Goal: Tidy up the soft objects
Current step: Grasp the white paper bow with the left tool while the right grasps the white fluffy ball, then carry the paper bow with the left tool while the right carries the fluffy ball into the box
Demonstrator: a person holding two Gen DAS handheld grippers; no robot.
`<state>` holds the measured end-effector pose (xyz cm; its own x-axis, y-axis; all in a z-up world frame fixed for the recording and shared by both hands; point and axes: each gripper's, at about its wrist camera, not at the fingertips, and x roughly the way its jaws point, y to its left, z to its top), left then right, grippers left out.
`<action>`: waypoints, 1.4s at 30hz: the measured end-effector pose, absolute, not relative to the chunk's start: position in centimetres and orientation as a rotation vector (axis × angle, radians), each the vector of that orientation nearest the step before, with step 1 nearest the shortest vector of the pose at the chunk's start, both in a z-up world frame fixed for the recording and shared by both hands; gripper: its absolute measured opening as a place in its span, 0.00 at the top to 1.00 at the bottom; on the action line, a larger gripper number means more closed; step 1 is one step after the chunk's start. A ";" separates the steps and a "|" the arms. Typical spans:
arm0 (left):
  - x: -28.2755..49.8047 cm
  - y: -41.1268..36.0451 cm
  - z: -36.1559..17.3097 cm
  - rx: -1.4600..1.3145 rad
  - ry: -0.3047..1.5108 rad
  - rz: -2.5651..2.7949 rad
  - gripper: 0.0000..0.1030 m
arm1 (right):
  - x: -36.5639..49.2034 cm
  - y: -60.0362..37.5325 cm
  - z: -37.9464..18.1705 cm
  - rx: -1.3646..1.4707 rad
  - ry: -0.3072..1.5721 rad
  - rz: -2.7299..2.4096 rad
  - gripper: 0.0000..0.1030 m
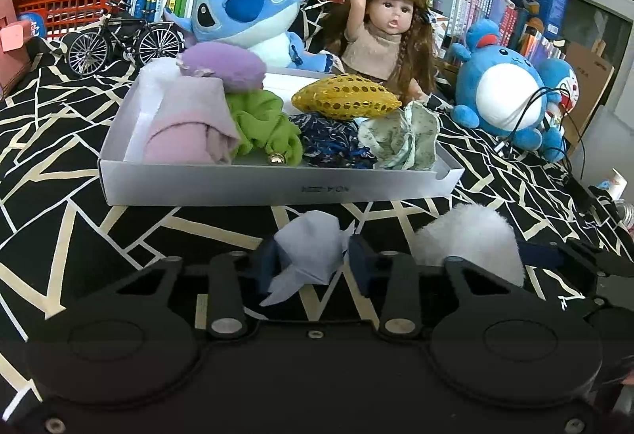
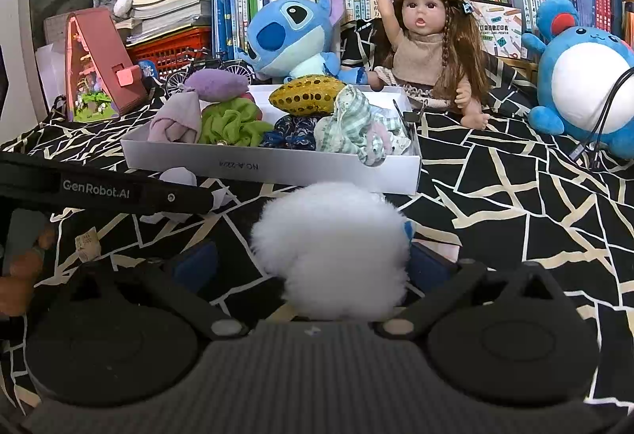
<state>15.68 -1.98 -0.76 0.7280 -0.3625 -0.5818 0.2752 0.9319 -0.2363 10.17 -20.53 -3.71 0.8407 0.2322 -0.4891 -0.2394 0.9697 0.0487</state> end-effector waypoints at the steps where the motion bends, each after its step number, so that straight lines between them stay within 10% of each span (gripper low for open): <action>1: 15.6 -2.0 -0.7 -0.133 0.666 -0.354 0.68 | 10.2 -20.5 -3.7 -0.015 0.515 0.249 0.00; 11: 14.7 -1.8 -0.1 -0.110 0.636 -0.360 0.68 | 10.2 -20.0 -3.8 -0.050 0.523 0.231 0.00; 17: 14.4 -1.3 0.4 -0.108 0.620 -0.356 0.68 | 9.7 -20.1 -3.5 -0.054 0.485 0.193 0.26; 42: 16.4 3.7 5.8 -0.187 0.528 -0.289 0.69 | 12.7 -24.5 5.6 0.114 0.361 0.190 0.27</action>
